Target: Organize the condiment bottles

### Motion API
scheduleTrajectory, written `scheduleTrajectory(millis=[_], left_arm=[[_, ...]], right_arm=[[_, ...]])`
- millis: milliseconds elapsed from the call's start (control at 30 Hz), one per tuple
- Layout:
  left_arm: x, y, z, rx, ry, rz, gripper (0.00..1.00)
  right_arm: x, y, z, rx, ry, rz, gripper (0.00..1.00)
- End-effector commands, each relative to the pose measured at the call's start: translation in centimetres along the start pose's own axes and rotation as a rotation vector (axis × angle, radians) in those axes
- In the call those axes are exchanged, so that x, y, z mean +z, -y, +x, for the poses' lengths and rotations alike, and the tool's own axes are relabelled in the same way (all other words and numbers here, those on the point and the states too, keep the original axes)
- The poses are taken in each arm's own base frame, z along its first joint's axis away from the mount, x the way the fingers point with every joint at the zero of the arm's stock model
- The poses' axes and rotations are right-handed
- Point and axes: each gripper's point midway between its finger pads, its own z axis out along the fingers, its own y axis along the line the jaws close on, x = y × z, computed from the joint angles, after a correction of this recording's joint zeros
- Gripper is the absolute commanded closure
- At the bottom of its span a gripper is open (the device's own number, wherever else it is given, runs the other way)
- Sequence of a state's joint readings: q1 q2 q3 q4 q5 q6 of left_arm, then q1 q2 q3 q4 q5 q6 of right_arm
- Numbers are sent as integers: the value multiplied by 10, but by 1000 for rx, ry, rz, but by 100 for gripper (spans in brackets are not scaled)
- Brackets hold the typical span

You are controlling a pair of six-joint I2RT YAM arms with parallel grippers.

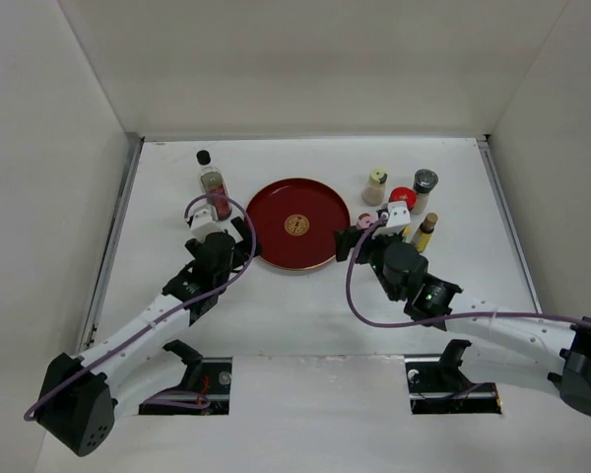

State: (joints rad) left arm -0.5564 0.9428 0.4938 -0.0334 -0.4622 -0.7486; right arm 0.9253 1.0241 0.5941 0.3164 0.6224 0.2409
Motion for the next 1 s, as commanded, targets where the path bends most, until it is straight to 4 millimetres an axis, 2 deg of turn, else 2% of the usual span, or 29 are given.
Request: scheduleTrajectory(millis=[0, 267, 367, 433, 467, 533, 567, 600, 667, 700, 733, 767, 800, 833, 867, 967], left_arm=[[-8, 2, -25, -26, 64, -8, 0], [-22, -4, -57, -7, 193, -47, 0], [-33, 1, -83, 24, 261, -54, 0], [-43, 6, -106, 32, 328, -57, 0], [-47, 7, -119, 40, 361, -68, 0], [-53, 8, -141, 46, 423, -89, 0], [-54, 11, -151, 47, 449, -89, 0], [-54, 15, -160, 50, 469, -84, 0], [-50, 23, -174, 72, 494, -86, 1], [-46, 27, -181, 81, 503, -87, 13], [-41, 30, -189, 98, 509, -92, 33], [-35, 32, -197, 114, 511, -103, 59], [-27, 33, -203, 128, 507, -117, 69], [-19, 35, -209, 139, 500, -126, 70], [-10, 37, -214, 150, 488, -132, 66], [19, 41, -224, 172, 443, -150, 37]], right_arm=[[-2, -19, -12, 91, 50, -80, 0], [-2, -27, 2, 123, 38, -127, 0], [1, -36, 12, 130, 19, -167, 0], [1, -44, 16, 126, 5, -201, 0], [-1, -50, 18, 124, -5, -233, 5], [-6, -61, 14, 147, 5, -287, 70], [-6, -61, 13, 160, 6, -291, 85], [-6, -62, 16, 166, -4, -288, 90], [-4, -61, 24, 163, -35, -280, 89], [-2, -61, 28, 161, -46, -275, 88], [0, -60, 31, 160, -52, -273, 86], [1, -60, 32, 160, -54, -270, 82], [2, -60, 34, 158, -58, -269, 80], [3, -61, 35, 153, -62, -273, 76], [2, -62, 36, 146, -64, -278, 73], [4, -65, 36, 124, -63, -291, 67]])
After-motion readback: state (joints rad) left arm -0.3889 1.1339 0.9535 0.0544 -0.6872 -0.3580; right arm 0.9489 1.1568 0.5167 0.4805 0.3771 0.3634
